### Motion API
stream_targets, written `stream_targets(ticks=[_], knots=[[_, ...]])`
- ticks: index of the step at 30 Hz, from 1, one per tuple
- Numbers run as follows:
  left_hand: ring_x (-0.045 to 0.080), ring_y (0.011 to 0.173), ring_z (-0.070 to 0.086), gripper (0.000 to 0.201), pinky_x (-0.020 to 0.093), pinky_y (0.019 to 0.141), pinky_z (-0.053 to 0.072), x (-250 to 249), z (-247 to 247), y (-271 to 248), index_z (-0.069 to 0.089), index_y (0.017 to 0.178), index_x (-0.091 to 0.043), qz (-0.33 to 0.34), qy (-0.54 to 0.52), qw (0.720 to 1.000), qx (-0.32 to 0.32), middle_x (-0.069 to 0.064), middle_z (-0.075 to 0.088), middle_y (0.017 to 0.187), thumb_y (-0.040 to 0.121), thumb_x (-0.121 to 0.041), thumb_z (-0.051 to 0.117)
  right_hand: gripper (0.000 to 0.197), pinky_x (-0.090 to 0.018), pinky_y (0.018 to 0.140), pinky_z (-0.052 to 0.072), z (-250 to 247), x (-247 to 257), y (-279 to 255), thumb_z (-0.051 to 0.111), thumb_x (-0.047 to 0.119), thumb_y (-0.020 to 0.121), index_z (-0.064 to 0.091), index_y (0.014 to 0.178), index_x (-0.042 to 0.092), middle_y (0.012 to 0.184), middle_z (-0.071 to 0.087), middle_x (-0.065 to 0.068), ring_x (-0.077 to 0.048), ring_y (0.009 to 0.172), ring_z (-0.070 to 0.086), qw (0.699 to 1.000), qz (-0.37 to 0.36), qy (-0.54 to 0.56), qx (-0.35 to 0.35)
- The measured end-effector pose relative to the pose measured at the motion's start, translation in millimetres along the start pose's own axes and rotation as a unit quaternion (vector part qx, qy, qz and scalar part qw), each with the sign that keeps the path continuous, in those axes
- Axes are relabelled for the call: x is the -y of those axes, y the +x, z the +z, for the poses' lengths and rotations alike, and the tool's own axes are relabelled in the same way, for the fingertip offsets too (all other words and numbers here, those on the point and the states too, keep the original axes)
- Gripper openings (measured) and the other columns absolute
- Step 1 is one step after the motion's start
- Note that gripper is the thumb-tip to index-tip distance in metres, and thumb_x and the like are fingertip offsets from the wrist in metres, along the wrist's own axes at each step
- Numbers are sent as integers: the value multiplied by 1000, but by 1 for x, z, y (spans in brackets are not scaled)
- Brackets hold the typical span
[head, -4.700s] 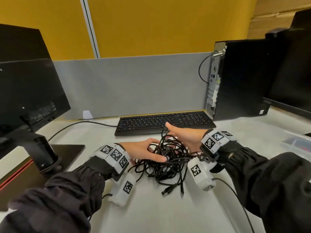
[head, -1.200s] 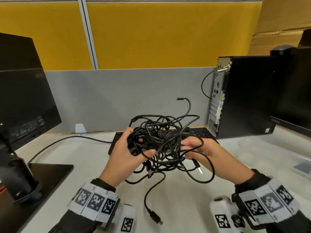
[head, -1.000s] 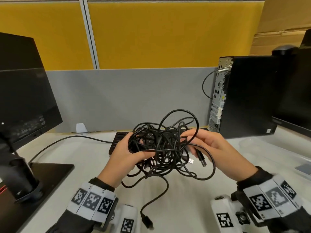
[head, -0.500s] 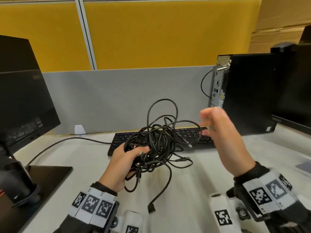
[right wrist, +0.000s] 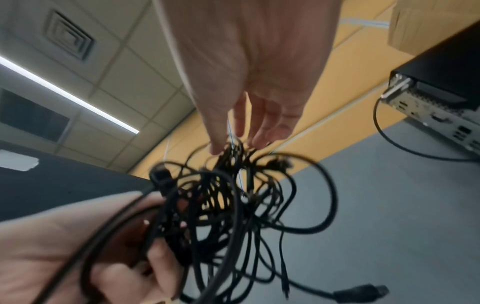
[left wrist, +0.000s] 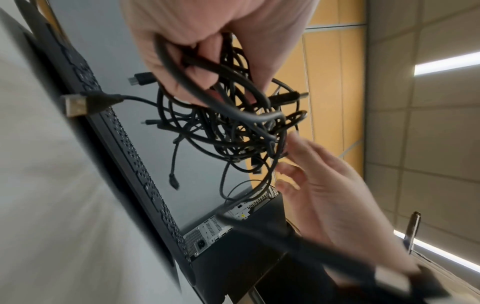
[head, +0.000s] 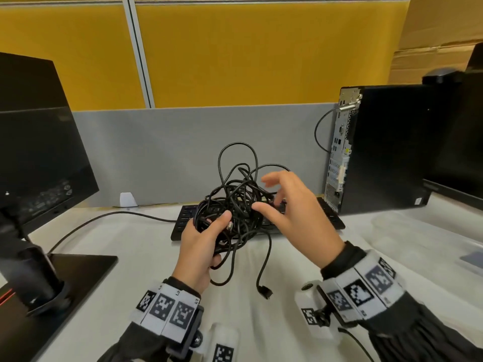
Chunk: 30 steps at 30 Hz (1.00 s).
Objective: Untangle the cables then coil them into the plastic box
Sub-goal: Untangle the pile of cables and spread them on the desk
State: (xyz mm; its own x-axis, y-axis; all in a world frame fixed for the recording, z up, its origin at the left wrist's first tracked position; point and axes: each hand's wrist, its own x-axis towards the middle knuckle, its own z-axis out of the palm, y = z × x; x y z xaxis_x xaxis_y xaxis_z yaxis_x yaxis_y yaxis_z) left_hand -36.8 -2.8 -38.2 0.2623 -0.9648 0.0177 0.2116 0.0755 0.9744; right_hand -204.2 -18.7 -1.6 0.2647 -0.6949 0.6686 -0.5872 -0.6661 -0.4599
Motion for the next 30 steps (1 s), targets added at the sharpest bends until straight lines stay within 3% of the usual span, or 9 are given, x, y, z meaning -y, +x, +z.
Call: stream_targets(ticks=[3, 7, 11, 16, 18, 21, 24, 28, 30], knots=[[17, 58, 52, 38, 20, 41, 24, -1, 1, -3, 58, 110, -10, 2, -4, 1000, 12, 6, 63, 81, 79, -28, 70, 16, -12, 58, 37, 7, 0, 6, 60, 33, 89, 53, 85, 20, 68, 51, 13, -2, 59, 47, 999, 22, -25, 6], [9, 47, 49, 29, 15, 34, 22, -5, -2, -2, 57, 103, -8, -3, -14, 1000, 14, 4, 60, 76, 82, -26, 67, 18, -13, 56, 41, 3, 2, 5, 57, 21, 92, 54, 75, 15, 65, 60, -2, -11, 59, 53, 994, 13, 89, -58], [5, 34, 35, 29, 15, 34, 14, -7, -9, 3, 57, 104, -9, -20, -58, 998, 8, 3, 56, 71, 83, -26, 66, 15, -20, 53, 41, -15, 0, 0, 52, 18, 90, 56, 79, 9, 53, 44, 1, -12, 53, 45, 874, 116, 469, -55], [5, 29, 26, 22, 17, 34, 12, -7, -9, 2, 62, 86, -11, -82, -100, 991, 46, 2, 57, 64, 78, -31, 67, 21, -27, 56, 12, -22, -10, -10, 54, 36, 83, 65, 78, 18, 45, 20, 12, -7, 42, 16, 752, 162, 639, 1], [5, 29, 24, 23, 16, 32, 13, -7, -10, 2, 63, 90, -10, -92, -108, 989, 48, 5, 56, 69, 80, -31, 65, 20, -26, 56, 15, -25, -13, -12, 56, 37, 84, 65, 84, 20, 47, 20, 9, -8, 43, 19, 728, 148, 669, 16], [7, 30, 32, 26, 15, 30, 21, -9, -10, 0, 63, 95, -8, -100, -106, 988, 55, 4, 59, 63, 83, -32, 62, 19, -22, 53, 28, -33, -18, -11, 48, 32, 90, 63, 84, 22, 53, 41, 8, -8, 50, 39, 695, 119, 708, 29], [15, 56, 64, 23, 25, 53, 47, -8, -10, 2, 67, 95, -10, -89, -104, 990, 27, 6, 72, 72, 84, -30, 63, 20, -24, 63, 44, -44, -26, -9, 51, 29, 92, 59, 77, 19, 67, 49, 4, -12, 67, 50, 651, 88, 751, 70], [15, 61, 61, 19, 34, 65, 45, -11, -14, 4, 67, 95, -14, -84, -118, 989, 17, 7, 73, 77, 84, -30, 63, 62, -32, 70, 50, -59, -42, -11, 48, 50, 89, 30, 40, 16, 56, 33, 0, -17, 63, 42, 673, 113, 728, 65], [16, 63, 60, 19, 39, 68, 39, -14, -18, 7, 67, 95, -16, -72, -120, 990, -7, 3, 73, 73, 83, -31, 64, 57, -33, 78, 52, -66, -47, -12, 53, 35, 91, 35, 39, 19, 57, 39, -3, -20, 71, 50, 790, 122, 594, 88]])
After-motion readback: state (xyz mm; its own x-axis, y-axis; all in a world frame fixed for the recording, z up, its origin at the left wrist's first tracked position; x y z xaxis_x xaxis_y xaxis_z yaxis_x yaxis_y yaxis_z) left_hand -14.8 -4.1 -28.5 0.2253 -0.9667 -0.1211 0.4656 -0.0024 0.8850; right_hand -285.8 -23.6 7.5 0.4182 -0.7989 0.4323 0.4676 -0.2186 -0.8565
